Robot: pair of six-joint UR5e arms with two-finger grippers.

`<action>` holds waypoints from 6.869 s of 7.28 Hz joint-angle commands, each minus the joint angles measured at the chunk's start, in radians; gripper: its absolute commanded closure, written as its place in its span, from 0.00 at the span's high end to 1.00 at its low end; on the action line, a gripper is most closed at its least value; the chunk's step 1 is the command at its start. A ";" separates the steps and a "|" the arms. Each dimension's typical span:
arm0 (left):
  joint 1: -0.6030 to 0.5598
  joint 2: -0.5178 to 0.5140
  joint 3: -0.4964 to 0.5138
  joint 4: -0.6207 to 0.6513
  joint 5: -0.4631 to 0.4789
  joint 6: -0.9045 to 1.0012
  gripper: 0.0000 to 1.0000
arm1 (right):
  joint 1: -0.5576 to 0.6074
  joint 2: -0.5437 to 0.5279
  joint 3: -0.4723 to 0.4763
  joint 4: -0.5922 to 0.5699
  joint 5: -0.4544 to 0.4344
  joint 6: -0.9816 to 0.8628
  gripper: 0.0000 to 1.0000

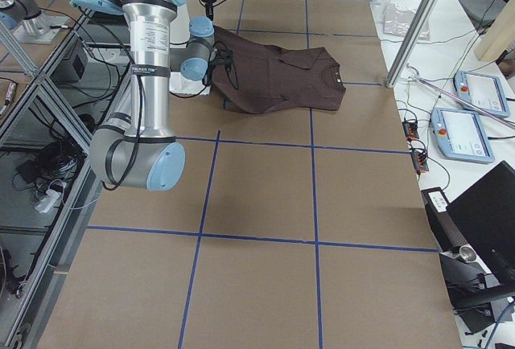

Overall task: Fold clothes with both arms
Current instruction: 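Lift the hem with both grippers and carry it toward the collar, then lay the hem down near the collar with both grippers, then open both grippers and draw the right gripper back toward the robot, then grasp the folded shirt's side edge with the right gripper and pull it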

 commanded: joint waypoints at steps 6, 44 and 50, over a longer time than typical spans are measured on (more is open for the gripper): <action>-0.428 -0.089 0.088 0.001 -0.010 0.418 0.00 | 0.346 0.180 -0.171 0.002 0.003 -0.252 0.00; -0.811 -0.409 0.997 -0.769 -0.104 0.732 1.00 | 0.435 0.477 -0.793 0.206 0.061 -0.156 0.77; -0.809 -0.395 0.997 -0.775 -0.104 0.740 1.00 | 0.435 0.458 -0.744 0.207 0.078 -0.163 0.00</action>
